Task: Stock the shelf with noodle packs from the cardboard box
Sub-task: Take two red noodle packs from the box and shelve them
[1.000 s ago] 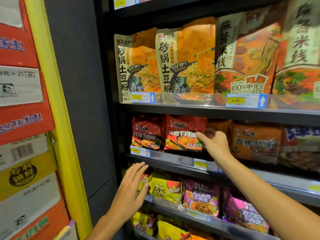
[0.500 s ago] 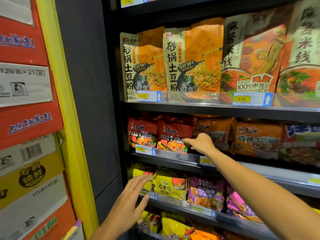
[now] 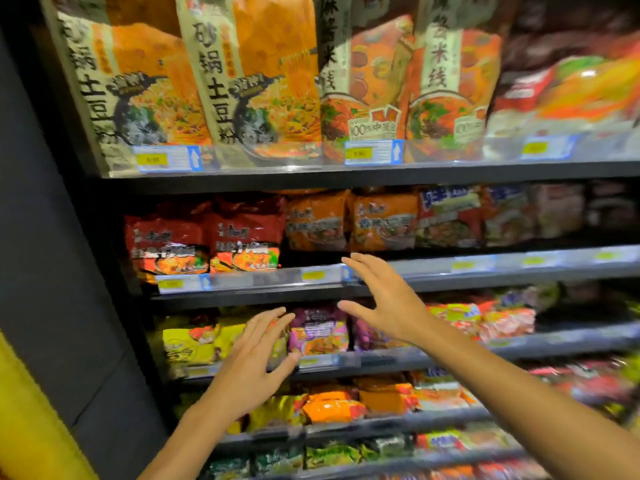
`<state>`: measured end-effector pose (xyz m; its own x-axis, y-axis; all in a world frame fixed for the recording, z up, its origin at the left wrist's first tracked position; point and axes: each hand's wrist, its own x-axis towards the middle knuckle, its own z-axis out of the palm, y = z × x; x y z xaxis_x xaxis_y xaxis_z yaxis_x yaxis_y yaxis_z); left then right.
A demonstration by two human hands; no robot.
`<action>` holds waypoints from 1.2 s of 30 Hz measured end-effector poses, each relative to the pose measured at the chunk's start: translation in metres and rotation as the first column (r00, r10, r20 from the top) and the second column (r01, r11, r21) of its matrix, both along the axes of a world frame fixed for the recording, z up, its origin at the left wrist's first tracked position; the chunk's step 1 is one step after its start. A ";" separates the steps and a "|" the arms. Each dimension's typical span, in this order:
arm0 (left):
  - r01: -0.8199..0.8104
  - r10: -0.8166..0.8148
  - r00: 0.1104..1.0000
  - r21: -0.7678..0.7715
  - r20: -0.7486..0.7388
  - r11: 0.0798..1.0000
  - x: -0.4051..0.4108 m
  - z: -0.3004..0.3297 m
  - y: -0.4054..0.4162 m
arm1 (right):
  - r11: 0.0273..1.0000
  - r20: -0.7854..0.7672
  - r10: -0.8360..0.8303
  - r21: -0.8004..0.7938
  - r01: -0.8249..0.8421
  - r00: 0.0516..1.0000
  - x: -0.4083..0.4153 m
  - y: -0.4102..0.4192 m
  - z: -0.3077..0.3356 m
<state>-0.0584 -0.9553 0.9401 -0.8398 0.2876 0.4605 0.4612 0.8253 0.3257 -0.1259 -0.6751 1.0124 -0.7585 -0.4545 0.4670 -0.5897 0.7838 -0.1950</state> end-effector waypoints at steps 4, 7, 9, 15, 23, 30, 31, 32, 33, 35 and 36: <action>0.075 -0.074 0.997 -0.048 0.019 0.996 -0.012 -0.010 0.045 | 0.992 -0.038 -0.081 0.090 0.084 0.996 0.033 0.060 -0.022; 0.129 -0.126 0.992 -0.089 0.029 0.988 -0.007 -0.015 0.089 | 0.987 -0.016 -0.142 0.068 0.143 0.990 0.061 0.111 -0.036; 0.155 -0.155 0.988 -0.129 0.010 0.979 0.004 -0.013 0.130 | 0.984 -0.006 -0.168 0.059 0.168 0.986 0.085 0.153 -0.045; 0.225 -0.227 0.974 -0.234 0.018 0.946 0.043 -0.018 0.261 | 0.960 0.028 -0.276 0.056 0.274 0.961 0.176 0.288 -0.074; 0.418 -0.414 0.906 -0.339 0.087 0.843 0.113 -0.053 0.475 | 0.863 0.164 -0.504 0.076 0.499 0.848 0.320 0.485 -0.122; 0.584 -0.552 0.810 -0.352 0.197 0.731 0.154 -0.089 0.623 | 0.752 0.299 -0.639 0.052 0.657 0.708 0.415 0.610 -0.157; 0.601 -0.559 0.798 -0.355 0.223 0.716 0.156 -0.093 0.639 | 0.739 0.315 -0.652 0.058 0.671 0.690 0.422 0.625 -0.162; 0.618 -0.569 0.785 -0.355 0.244 0.701 0.157 -0.099 0.655 | 0.727 0.329 -0.664 0.075 0.683 0.671 0.428 0.639 -0.167; 0.635 -0.581 0.772 -0.352 0.258 0.688 0.158 -0.106 0.670 | 0.713 0.342 -0.679 0.095 0.695 0.650 0.431 0.652 -0.173; 0.655 -0.588 0.755 -0.353 0.289 0.668 0.159 -0.120 0.700 | 0.682 0.363 -0.703 0.101 0.724 0.611 0.436 0.676 -0.185; 0.663 -0.590 0.749 -0.348 0.303 0.663 0.158 -0.129 0.715 | 0.668 0.378 -0.710 0.092 0.739 0.594 0.437 0.687 -0.191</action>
<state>0.0996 -0.2402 0.8115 -0.4359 0.8984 0.0542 0.8939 0.4252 0.1416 0.3113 0.0124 0.8214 -0.9350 0.3398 0.1018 0.2904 0.8982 -0.3301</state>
